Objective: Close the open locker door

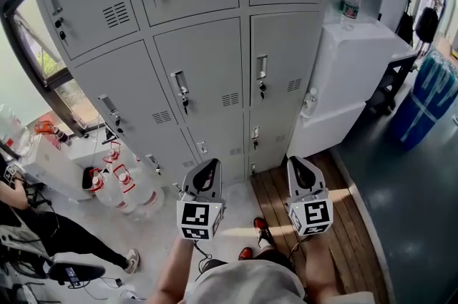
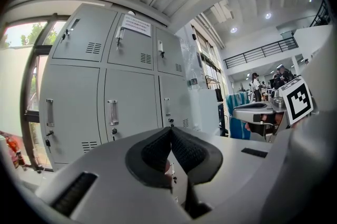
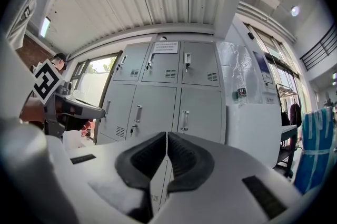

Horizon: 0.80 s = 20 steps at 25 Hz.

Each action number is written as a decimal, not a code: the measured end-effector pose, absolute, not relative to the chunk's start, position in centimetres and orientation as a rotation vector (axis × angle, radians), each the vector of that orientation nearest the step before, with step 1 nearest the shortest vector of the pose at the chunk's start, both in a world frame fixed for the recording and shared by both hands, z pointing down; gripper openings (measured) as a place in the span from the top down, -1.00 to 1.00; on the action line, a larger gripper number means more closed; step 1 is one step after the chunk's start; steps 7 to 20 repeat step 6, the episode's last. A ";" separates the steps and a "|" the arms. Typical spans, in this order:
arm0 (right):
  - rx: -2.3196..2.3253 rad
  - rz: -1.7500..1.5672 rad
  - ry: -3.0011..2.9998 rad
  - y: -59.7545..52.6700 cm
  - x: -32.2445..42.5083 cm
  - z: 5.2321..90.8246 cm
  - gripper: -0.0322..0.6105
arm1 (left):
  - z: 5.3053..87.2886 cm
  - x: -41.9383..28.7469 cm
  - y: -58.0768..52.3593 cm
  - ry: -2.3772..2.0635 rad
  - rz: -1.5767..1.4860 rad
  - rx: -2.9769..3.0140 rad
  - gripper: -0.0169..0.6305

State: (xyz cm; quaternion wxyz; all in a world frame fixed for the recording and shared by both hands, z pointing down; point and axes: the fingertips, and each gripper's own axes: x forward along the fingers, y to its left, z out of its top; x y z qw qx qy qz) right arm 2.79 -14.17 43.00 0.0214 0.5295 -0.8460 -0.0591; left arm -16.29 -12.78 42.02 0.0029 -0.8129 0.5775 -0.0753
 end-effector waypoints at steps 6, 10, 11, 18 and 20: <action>1.631 -0.191 -2.625 -14.2 2.7 43.0 0.82 | 42.0 -16.3 -12.9 1.816 -0.235 -2.543 0.88; 1.631 -0.191 -2.625 -14.2 2.7 43.0 0.82 | 42.0 -16.3 -12.9 1.816 -0.235 -2.543 0.88; 1.631 -0.191 -2.625 -14.2 2.7 43.0 0.82 | 42.0 -16.3 -12.9 1.816 -0.235 -2.543 0.88; 1.631 -0.191 -2.625 -14.2 2.7 43.0 0.82 | 42.0 -16.3 -12.9 1.816 -0.235 -2.543 0.88; 1.631 -0.191 -2.625 -14.2 2.7 43.0 0.82 | 42.0 -16.3 -12.9 1.816 -0.235 -2.543 0.88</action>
